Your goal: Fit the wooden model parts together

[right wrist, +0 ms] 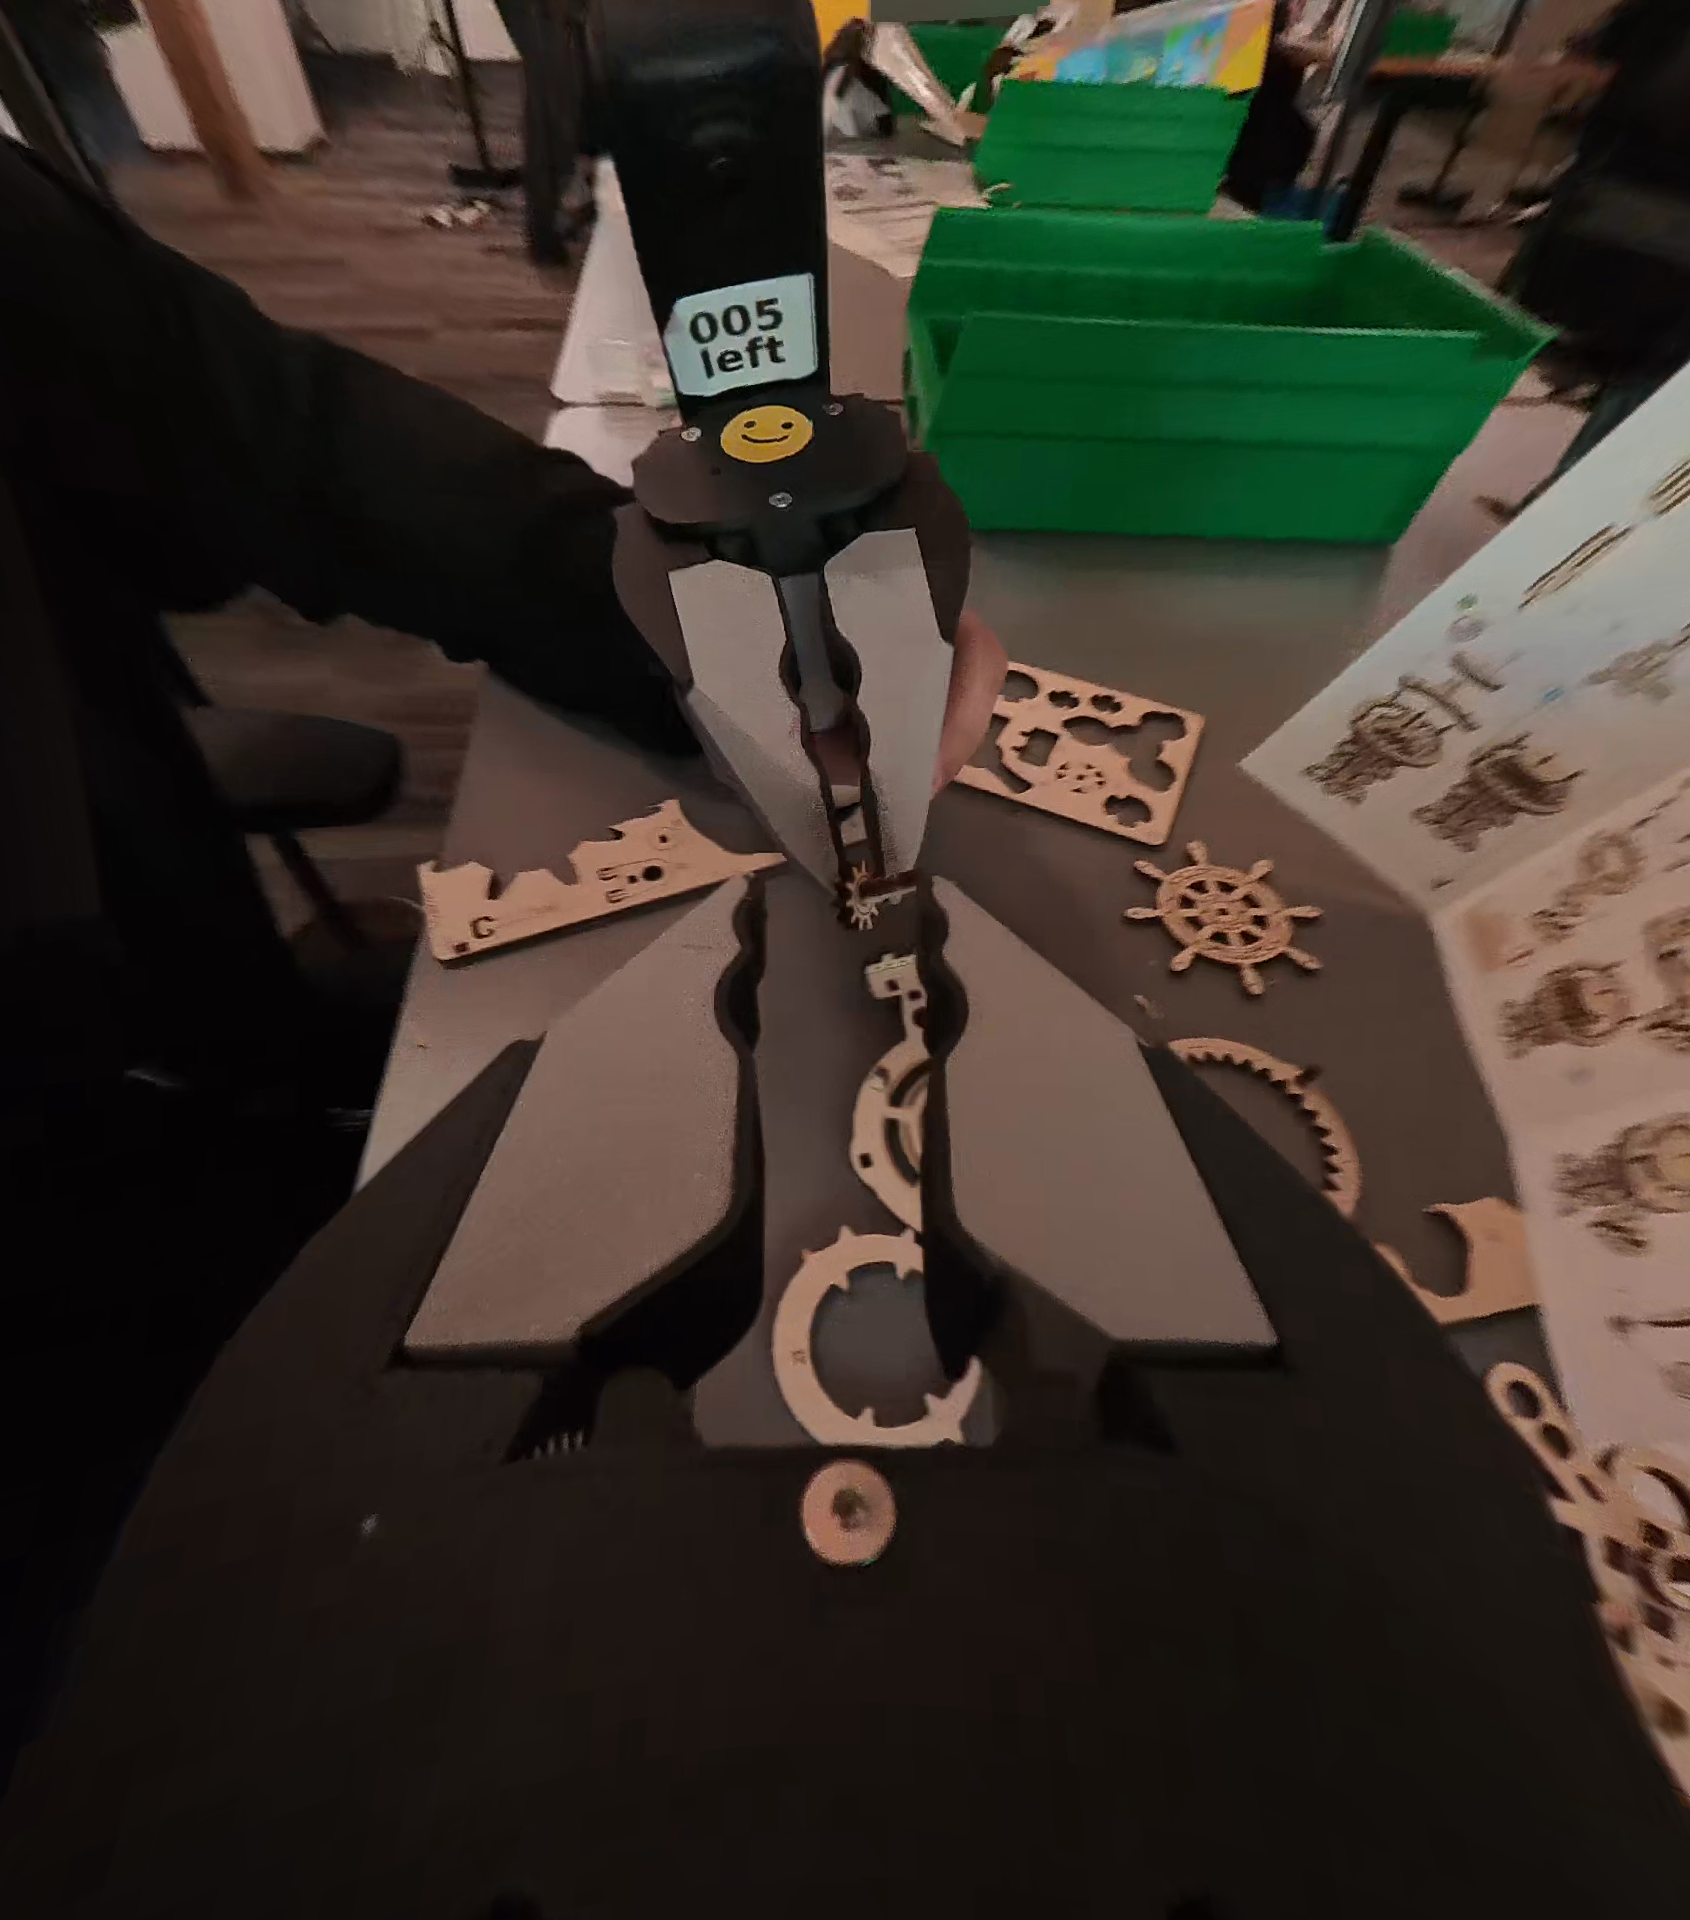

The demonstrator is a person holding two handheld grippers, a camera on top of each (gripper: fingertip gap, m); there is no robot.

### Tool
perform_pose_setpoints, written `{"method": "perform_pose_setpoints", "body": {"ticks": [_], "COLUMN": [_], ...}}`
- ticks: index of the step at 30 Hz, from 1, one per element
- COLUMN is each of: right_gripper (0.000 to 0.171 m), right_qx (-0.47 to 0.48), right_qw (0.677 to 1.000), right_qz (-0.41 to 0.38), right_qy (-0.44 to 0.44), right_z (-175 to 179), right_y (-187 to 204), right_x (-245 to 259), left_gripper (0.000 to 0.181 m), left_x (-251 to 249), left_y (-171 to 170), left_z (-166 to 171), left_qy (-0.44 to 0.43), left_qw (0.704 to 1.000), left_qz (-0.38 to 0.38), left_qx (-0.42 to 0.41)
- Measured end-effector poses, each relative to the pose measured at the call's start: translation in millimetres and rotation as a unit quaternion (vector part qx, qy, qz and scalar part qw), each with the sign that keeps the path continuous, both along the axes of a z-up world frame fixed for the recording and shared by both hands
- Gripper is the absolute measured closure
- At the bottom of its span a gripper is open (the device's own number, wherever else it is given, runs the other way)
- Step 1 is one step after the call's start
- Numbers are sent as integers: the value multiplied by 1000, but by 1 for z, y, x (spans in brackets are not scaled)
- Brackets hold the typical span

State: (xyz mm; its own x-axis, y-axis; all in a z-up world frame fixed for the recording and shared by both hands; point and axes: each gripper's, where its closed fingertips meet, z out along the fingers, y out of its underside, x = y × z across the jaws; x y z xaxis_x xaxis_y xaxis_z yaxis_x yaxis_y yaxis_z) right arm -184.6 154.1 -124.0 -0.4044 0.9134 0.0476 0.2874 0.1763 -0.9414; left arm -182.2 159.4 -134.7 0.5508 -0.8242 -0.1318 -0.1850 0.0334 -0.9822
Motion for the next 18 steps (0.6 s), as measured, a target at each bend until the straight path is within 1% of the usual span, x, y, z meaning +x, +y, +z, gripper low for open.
{"method": "perform_pose_setpoints", "body": {"ticks": [4,6,9,11,18], "right_gripper": [137,127,138,151,151], "right_qx": [49,66,86,109,165], "right_qw": [998,997,996,993,985], "right_qz": [-32,-46,-31,-28,-44], "right_qy": [17,19,19,21,35], "right_z": [2,0,-4,-6,-7], "right_y": [6,9,1,-2,-2], "right_x": [-3,-5,-5,-6,-6], "left_gripper": [179,179,179,179,179], "left_x": [1,3,5,7,6], "left_y": [-1,-2,-4,-6,-5], "left_z": [5,6,7,8,8], "left_qy": [-40,-46,-46,-51,-56], "left_qw": [999,998,998,998,997], "left_qz": [-11,-17,-22,-27,-30], "left_qx": [-25,-29,-24,-25,-33]}}
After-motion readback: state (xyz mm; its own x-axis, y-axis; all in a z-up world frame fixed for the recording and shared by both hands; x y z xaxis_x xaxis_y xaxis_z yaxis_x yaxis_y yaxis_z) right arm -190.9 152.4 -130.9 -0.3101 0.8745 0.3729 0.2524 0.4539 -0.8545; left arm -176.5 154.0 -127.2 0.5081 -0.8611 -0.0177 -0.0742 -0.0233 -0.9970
